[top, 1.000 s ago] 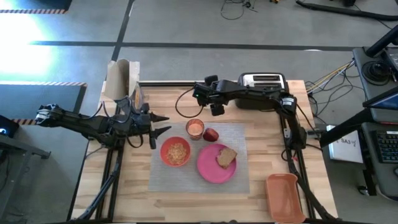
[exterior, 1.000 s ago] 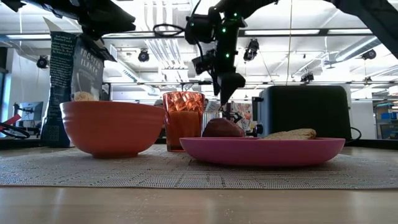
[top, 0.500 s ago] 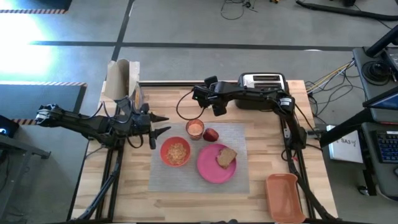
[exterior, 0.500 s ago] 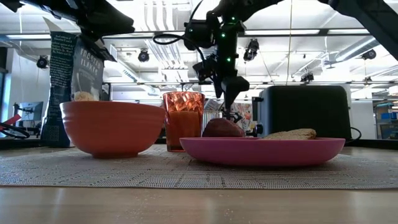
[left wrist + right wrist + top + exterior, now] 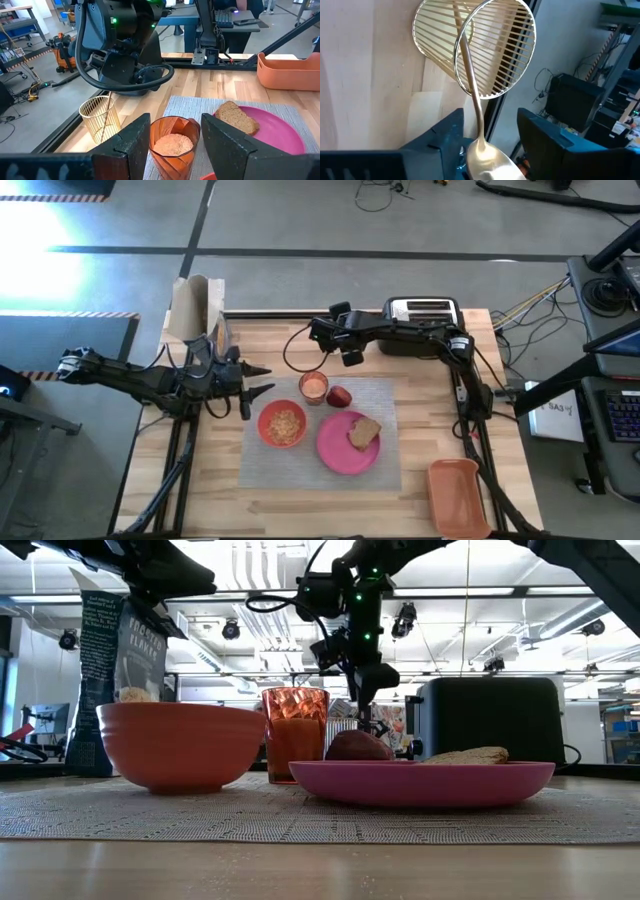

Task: Arrange a breakfast setting
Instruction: Put the yellow spoon from the orange cup on the gray placemat

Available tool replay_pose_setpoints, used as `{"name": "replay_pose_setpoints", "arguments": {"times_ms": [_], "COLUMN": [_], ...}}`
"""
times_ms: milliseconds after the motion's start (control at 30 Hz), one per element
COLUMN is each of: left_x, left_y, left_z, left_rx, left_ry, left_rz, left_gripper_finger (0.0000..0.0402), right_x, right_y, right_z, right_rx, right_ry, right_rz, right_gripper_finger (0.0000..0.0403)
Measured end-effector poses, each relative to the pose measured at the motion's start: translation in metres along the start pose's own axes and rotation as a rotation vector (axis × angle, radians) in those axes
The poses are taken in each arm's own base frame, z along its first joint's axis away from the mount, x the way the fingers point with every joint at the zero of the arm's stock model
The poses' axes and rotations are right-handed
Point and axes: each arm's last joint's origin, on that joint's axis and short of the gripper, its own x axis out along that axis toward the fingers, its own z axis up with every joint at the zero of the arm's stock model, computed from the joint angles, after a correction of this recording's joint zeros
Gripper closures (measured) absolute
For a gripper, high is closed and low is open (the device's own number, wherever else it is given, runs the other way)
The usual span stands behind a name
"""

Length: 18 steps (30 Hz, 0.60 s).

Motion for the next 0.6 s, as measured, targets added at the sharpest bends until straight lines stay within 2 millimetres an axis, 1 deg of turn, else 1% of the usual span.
{"name": "replay_pose_setpoints", "arguments": {"times_ms": [133,333,500,600], "left_x": [0.0001,0.0000,0.0000,0.0001], "left_y": [0.0000,0.0001,0.0001,0.0001], "left_z": [-0.0001,-0.0024,-0.0026,-0.0026], "left_rx": [0.000,0.004,-0.002,-0.002], "left_ry": [0.001,0.022,0.025,0.025], "left_rz": [0.000,0.001,0.001,0.001], "left_gripper_finger": [0.0241,0.0241,0.0241,0.0241], "right_x": [0.0000,-0.0001,-0.0003,-0.0003], "right_y": [-0.0004,-0.0027,-0.0020,-0.0004], "right_z": [0.0006,0.0036,0.0028,0.0005], "right_rx": [0.022,0.133,0.127,0.087], "right_ry": [-0.006,-0.035,-0.027,-0.006], "right_rz": [-0.004,-0.022,-0.017,-0.003], "right_gripper_finger": [0.0241,0.0243,0.0243,0.0243]}}
